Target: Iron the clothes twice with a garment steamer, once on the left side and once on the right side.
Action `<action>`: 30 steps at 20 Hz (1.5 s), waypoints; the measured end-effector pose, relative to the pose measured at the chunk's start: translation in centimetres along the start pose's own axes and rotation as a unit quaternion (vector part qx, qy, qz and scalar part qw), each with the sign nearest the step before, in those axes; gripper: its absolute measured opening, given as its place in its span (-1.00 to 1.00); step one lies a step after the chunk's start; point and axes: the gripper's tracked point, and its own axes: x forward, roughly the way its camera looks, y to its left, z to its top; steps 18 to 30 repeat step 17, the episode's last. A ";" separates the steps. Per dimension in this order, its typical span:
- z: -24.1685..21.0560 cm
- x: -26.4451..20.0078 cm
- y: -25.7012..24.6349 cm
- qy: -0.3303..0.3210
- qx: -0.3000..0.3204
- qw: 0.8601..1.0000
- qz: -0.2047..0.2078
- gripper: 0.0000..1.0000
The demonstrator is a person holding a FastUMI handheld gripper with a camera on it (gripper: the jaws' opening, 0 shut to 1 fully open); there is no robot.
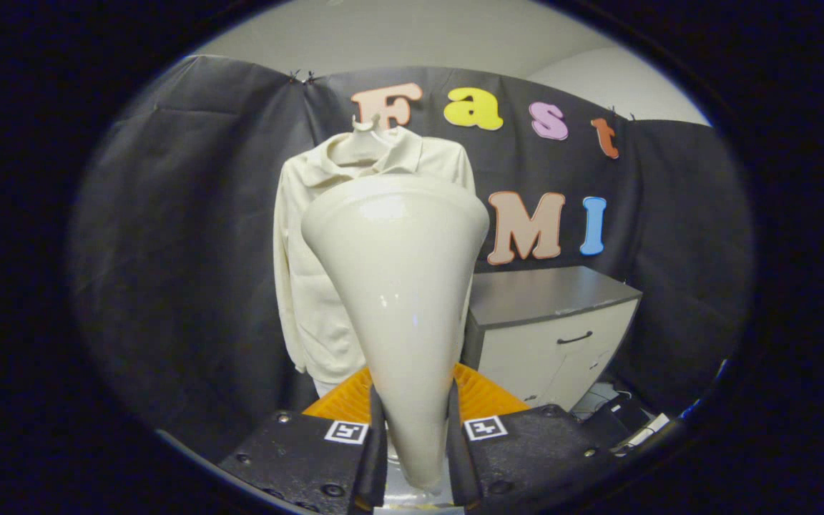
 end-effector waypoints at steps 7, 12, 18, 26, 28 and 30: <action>-0.1 -2.7 -5.4 -0.033 -0.017 0.999 -0.028 -0.31; -0.8 -1.8 -8.2 -0.025 -0.020 0.998 -0.045 -0.30; 0.3 -0.6 -9.9 -0.038 -0.013 0.998 -0.052 -0.30; 0.3 -0.6 -9.9 -0.038 -0.013 0.998 -0.052 -0.30; 0.3 -0.6 -9.9 -0.038 -0.013 0.998 -0.052 -0.30; 0.3 -0.6 -9.9 -0.038 -0.013 0.998 -0.052 -0.30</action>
